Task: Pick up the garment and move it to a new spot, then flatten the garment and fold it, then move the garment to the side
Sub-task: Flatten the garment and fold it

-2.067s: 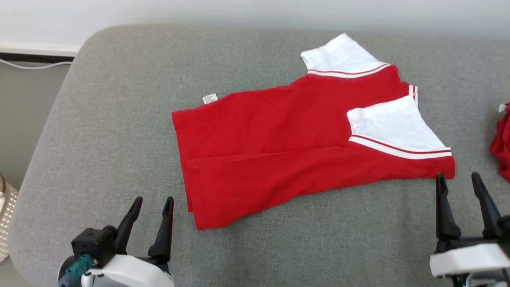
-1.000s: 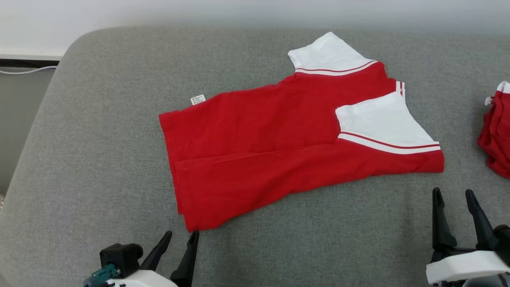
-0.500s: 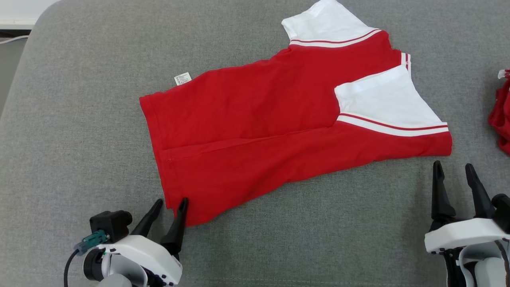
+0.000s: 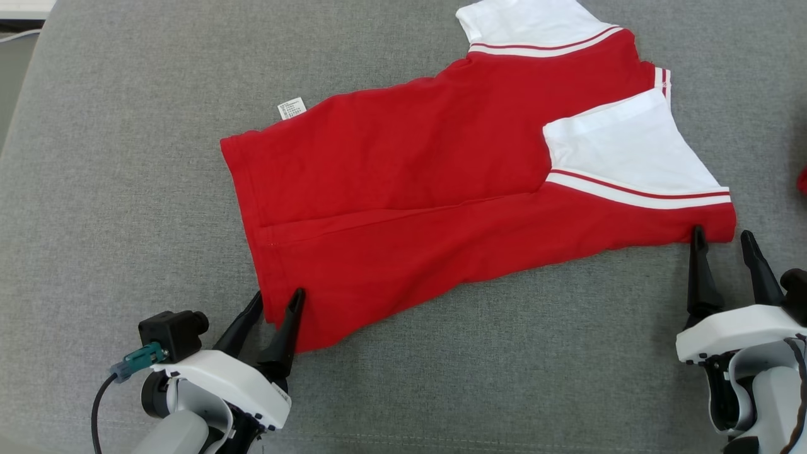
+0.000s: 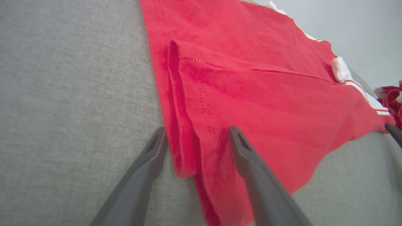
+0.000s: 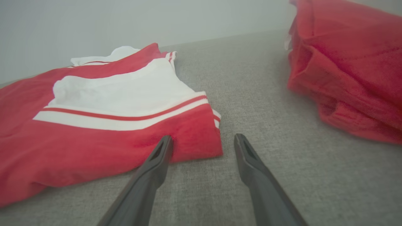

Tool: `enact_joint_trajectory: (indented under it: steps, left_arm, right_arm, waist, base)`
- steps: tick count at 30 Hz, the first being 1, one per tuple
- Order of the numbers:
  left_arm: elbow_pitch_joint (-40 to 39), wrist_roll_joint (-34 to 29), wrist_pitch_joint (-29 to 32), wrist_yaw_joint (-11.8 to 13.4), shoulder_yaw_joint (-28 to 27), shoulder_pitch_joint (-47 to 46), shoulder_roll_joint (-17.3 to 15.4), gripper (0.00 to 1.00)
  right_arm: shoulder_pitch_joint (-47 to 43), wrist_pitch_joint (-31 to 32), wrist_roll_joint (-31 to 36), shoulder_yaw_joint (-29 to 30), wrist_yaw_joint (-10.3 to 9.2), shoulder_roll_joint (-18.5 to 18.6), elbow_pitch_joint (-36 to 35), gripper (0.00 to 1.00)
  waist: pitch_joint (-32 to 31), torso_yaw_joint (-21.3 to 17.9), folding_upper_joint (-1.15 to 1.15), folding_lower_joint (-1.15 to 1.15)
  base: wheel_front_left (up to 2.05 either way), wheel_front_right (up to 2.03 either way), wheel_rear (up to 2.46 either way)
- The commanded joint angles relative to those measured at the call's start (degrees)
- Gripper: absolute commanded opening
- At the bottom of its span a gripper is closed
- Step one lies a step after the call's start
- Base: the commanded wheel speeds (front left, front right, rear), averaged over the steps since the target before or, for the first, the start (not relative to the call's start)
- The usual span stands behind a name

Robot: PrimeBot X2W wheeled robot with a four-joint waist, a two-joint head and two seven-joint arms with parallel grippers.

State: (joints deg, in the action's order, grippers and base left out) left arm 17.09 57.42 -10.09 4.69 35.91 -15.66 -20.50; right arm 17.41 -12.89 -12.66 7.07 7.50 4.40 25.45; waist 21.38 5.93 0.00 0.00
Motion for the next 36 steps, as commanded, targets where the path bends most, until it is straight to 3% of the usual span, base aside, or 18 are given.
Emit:
enact_joint_trajectory:
  steps: [1, 6, 7, 8, 9, 10, 11, 21, 36]
  left_arm:
    - [0.0, 0.5, 1.1, -0.4, -0.8, -0.7, -0.5, 1.0]
    - [-0.2, 1.6, 2.2, -1.9, -0.2, -1.1, 0.1, 1.0]
    - [-0.2, 1.9, 2.4, -2.2, -0.2, -1.2, 0.2, 0.97]
    - [-0.2, 1.9, 2.6, -2.4, -0.1, -1.3, 0.1, 0.85]
    - [-0.1, 2.2, 2.8, -2.7, 0.0, -1.3, 0.2, 0.54]
    - [-0.1, 2.3, 2.9, -2.9, 0.0, -1.3, 0.2, 0.34]
    - [-0.1, 2.2, 2.7, -2.9, -0.1, -1.4, 0.2, 0.0]
    - [-1.4, 3.0, 3.2, -3.2, 0.0, -0.5, -0.4, 0.0]
    - [-8.3, 3.9, 4.7, 1.6, -1.9, 5.7, -6.4, 0.0]
  right_arm:
    - [1.3, -0.7, -0.5, -1.3, -0.01, 0.7, -0.2, 1.0]
    - [3.6, -0.5, -1.8, -1.6, -0.01, 1.1, 3.3, 1.0]
    - [4.1, -0.5, -2.2, -1.7, -0.01, 1.1, 3.9, 1.0]
    - [4.6, -0.5, -2.4, -2.0, -0.01, 1.3, 4.5, 1.0]
    - [5.0, -0.3, -2.9, -2.4, -0.01, 1.3, 5.2, 0.61]
    - [5.3, -0.3, -3.3, -2.7, -0.01, 1.4, 5.6, 0.13]
    - [5.6, -0.3, -3.7, -3.0, -0.01, 1.5, 6.1, 0.0]
    - [2.1, -1.4, -7.2, -4.5, -0.01, 2.0, 4.9, 0.0]
    - [-15.7, 0.3, -6.8, 0.5, -0.01, -0.4, -12.6, 0.0]
  waist:
    - [0.2, 0.2, 0.0, 0.0]
    - [0.7, 0.6, 0.0, 0.0]
    - [0.8, 0.6, 0.0, 0.0]
    - [0.8, 0.5, 0.0, 0.0]
    - [0.8, 0.5, 0.0, 0.0]
    - [0.7, 0.5, 0.0, 0.0]
    - [0.7, 0.4, 0.0, 0.0]
    - [-1.1, 0.3, 0.0, 0.0]
    - [-4.0, -0.4, 0.0, 0.0]
  base:
    - [0.0, 0.0, 0.0]
    - [0.0, 0.0, 0.0]
    - [0.0, 0.0, 0.0]
    - [0.0, 0.0, 0.0]
    - [0.0, 0.0, 0.0]
    - [0.0, 0.0, 0.0]
    - [0.0, 0.0, 0.0]
    - [0.0, 0.0, 0.0]
    - [0.0, 0.0, 0.0]
